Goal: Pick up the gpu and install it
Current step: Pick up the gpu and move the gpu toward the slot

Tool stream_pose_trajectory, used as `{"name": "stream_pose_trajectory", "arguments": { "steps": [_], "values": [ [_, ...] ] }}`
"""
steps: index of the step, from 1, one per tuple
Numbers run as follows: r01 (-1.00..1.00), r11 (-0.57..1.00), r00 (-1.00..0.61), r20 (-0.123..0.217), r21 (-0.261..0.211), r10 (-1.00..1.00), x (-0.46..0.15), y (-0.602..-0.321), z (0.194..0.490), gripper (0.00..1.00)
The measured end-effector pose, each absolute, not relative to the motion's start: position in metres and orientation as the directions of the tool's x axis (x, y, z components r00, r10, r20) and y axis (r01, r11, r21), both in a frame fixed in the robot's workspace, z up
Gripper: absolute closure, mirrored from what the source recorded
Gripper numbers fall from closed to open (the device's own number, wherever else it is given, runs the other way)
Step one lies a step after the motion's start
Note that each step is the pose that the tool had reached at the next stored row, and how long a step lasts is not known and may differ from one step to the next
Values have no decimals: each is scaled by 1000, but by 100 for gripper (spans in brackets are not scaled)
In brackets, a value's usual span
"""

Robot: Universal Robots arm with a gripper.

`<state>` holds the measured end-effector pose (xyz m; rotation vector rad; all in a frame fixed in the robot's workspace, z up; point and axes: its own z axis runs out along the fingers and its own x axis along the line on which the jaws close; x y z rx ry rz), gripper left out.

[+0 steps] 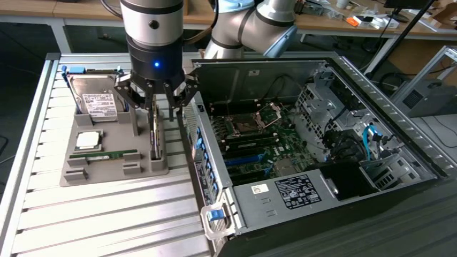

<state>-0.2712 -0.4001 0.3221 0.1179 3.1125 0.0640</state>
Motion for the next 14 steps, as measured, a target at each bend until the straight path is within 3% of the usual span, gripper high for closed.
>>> {"name": "stream_pose_trajectory", "arguments": {
  "steps": [14],
  "values": [
    [75, 996, -997, -25, 42, 76, -271, -400, 318, 58]
  ]
}}
